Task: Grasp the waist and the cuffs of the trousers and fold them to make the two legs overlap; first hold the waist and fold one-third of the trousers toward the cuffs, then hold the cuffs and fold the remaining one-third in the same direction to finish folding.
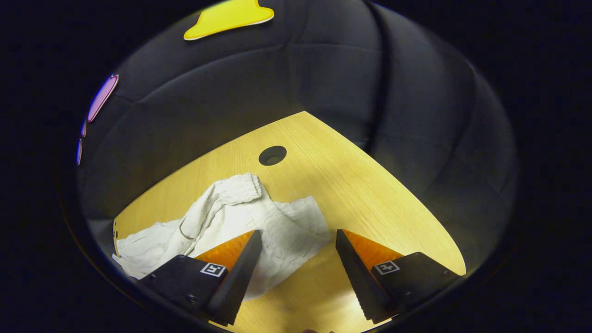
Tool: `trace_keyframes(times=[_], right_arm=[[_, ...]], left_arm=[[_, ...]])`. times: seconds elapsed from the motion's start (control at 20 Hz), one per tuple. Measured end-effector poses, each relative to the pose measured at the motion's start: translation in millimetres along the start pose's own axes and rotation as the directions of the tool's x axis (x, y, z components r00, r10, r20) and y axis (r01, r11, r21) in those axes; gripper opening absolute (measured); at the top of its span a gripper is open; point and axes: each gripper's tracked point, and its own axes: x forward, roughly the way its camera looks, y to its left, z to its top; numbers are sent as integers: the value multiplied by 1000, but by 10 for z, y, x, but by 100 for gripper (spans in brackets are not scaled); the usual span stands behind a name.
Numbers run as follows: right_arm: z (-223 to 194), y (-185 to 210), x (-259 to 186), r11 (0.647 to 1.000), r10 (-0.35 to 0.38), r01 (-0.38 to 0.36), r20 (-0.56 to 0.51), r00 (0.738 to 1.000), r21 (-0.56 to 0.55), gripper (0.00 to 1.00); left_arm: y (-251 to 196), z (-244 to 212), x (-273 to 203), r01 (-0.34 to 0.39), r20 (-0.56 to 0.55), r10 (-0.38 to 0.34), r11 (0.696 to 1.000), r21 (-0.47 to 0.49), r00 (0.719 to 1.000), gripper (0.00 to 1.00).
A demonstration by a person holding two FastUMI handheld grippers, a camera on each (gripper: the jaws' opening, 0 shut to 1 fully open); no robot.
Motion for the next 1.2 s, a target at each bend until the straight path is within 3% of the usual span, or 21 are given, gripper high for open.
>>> trace_keyframes(times=[0.35,0.45,0.6,0.75,0.85,1.2], right_arm=[[14,-5,31,993,-21,28,54,998,-119,97],[13,75,12,992,-10,16,49,999,-126,83],[-3,146,-42,998,-13,14,21,1000,-60,35],[-64,195,-21,1000,0,0,-16,1000,-30,17],[-49,131,-57,999,-25,24,-23,999,-34,12],[345,269,-532,999,-52,52,32,998,10,11]], left_arm=[[-47,61,-46,44,-65,-49,996,-76,997,98],[-45,88,-100,64,-69,-67,997,-49,995,98],[-68,26,-117,117,-74,-117,993,-3,990,98],[-104,46,-128,159,-83,-158,987,-1,984,98],[-109,74,-156,185,-96,-187,982,-29,978,98],[196,48,-24,169,-101,-188,971,-169,977,96]])
